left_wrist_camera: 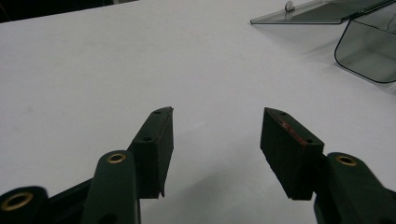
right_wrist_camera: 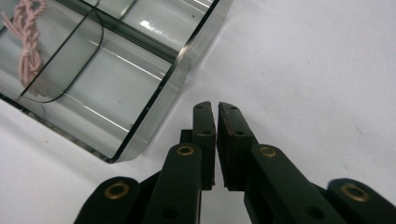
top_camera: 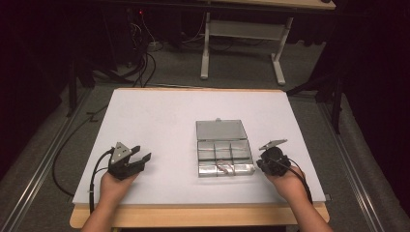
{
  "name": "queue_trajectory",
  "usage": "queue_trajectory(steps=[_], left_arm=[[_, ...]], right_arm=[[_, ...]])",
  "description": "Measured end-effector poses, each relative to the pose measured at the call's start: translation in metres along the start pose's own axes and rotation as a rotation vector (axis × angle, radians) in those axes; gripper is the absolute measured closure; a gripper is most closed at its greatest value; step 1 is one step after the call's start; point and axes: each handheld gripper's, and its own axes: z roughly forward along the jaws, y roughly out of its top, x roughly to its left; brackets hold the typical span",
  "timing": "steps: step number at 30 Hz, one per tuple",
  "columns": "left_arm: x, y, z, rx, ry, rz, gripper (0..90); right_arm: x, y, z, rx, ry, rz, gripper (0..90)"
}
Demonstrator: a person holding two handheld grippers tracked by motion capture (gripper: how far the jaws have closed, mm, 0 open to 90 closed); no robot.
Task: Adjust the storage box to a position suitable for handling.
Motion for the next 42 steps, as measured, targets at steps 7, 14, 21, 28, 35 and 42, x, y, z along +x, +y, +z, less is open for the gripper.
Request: queue_trajectory(steps=[7, 14, 21, 28, 35, 42], left_arm=[[-0.001, 0.0, 0.0, 0.001, 0.006, 0.007, 44.6], [-0.002, 0.0, -0.001, -0.009, 0.018, 0.015, 43.9], [0.0, -0.001, -0.002, -0.02, 0.024, -0.01, 43.7], [0.003, -0.001, -0.002, -0.018, 0.038, -0.047, 44.9], [0.003, 0.0, 0.0, -0.003, 0.058, -0.059, 48.6], [-0.002, 0.005, 0.007, 0.048, 0.053, -0.106, 52.9]], right_arm=[[0.007, -0.02, 0.002, -0.172, -0.023, 0.045, 90.0], [0.013, -0.038, 0.01, -0.282, -0.021, 0.071, 90.0], [0.019, -0.05, 0.013, -0.344, 0.005, 0.08, 90.0], [0.023, -0.054, 0.013, -0.375, 0.018, 0.072, 90.0], [0.027, -0.055, 0.014, -0.382, 0.043, 0.022, 90.0], [0.026, -0.058, 0.013, -0.395, 0.073, 0.027, 90.0]])
